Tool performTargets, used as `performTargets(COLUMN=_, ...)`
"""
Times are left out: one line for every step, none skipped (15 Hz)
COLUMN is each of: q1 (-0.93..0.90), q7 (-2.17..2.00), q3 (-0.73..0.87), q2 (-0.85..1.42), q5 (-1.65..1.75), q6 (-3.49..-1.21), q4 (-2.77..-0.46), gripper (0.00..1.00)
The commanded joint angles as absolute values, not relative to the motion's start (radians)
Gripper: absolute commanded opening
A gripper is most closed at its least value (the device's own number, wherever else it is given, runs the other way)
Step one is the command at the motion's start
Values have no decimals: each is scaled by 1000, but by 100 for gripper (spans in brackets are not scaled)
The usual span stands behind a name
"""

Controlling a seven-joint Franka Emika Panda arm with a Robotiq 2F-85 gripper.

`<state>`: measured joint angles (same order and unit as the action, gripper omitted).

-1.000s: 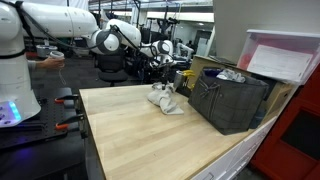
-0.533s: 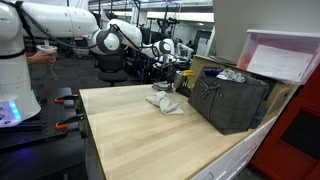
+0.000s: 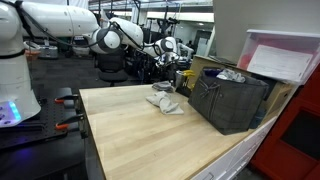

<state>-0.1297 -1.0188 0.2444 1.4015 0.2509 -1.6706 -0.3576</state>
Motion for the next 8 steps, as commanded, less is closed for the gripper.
performTargets(q1=-106, q7=-876, q3=235, q2=1373, q5=251, q6=-1606, q4=-369, gripper=100)
performTargets(q1=-98, q7=-801, q3=227, q2=1375, q5=247, q6=-1616, q4=-370, gripper=100)
performTargets(q1=-91, q7=-739, q3=223, q2=1381, q5=246, q6=-1640, q4=-369, gripper=100)
performTargets(q1=-84, q7=-678, q3=220, q2=1383, q5=244, q6=-1648, q4=-369, gripper=100)
performTargets(q1=-76, q7=-616, q3=217, q2=1384, q5=242, q6=-1649, q4=-369, gripper=100)
performTargets(q1=-66, q7=-555, q3=212, q2=1386, q5=239, q6=-1657, q4=-369, gripper=100)
performTargets(q1=-53, q7=-494, q3=202, q2=1388, q5=230, q6=-1664, q4=-370, gripper=100)
performTargets(q1=-42, q7=-434, q3=196, q2=1390, q5=226, q6=-1671, q4=-370, gripper=75)
